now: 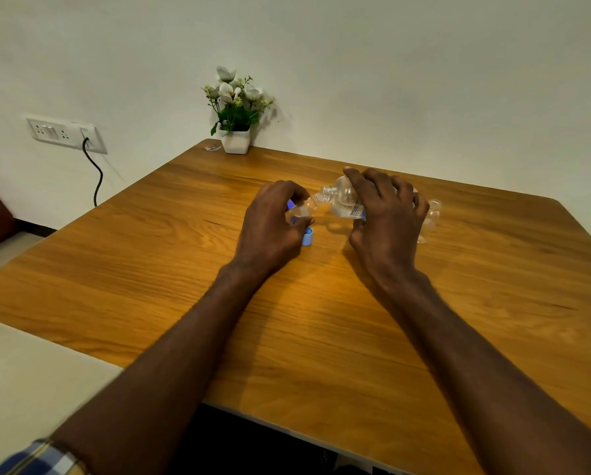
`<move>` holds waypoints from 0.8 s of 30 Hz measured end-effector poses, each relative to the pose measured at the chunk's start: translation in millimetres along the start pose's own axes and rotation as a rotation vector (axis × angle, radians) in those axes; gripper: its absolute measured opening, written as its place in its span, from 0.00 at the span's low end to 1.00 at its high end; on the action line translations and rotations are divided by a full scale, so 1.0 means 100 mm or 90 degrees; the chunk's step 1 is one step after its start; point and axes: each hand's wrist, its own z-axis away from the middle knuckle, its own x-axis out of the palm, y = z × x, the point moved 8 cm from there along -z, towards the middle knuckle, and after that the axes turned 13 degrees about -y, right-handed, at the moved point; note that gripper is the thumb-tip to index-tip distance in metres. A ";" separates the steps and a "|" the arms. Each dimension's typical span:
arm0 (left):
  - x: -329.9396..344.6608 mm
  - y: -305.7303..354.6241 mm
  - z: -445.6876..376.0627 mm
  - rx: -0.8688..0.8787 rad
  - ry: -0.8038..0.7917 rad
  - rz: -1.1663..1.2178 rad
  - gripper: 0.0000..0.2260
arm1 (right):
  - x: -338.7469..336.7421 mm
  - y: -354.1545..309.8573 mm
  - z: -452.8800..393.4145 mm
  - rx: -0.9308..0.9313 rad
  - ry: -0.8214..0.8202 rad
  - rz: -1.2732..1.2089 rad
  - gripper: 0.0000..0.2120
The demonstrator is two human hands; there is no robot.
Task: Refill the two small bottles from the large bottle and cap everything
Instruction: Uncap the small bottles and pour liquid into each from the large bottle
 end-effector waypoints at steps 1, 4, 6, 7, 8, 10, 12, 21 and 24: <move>0.00 0.00 0.00 0.000 0.000 0.001 0.14 | 0.00 0.00 0.00 0.000 0.002 0.000 0.43; 0.01 -0.01 0.00 0.000 -0.001 0.000 0.14 | 0.00 0.00 0.00 0.000 0.006 0.006 0.44; 0.01 -0.01 0.00 0.001 0.001 -0.002 0.14 | 0.00 0.00 0.00 -0.001 0.005 0.002 0.44; 0.00 -0.01 0.00 0.001 0.002 -0.003 0.14 | 0.00 0.00 0.00 -0.001 0.003 -0.001 0.43; 0.01 -0.01 0.00 0.001 0.003 -0.004 0.14 | 0.00 0.00 0.00 -0.001 0.001 -0.002 0.43; 0.00 -0.01 0.00 0.000 0.002 -0.004 0.14 | 0.00 0.00 0.01 0.001 -0.003 -0.002 0.43; 0.01 -0.01 -0.01 0.000 0.001 -0.007 0.15 | -0.01 0.00 0.00 0.001 -0.003 -0.003 0.43; 0.00 -0.01 -0.01 -0.007 -0.003 -0.014 0.15 | -0.01 -0.01 0.00 -0.002 0.009 0.006 0.44; 0.00 0.00 -0.01 -0.007 -0.004 -0.017 0.14 | 0.00 0.00 0.00 -0.002 0.004 0.006 0.44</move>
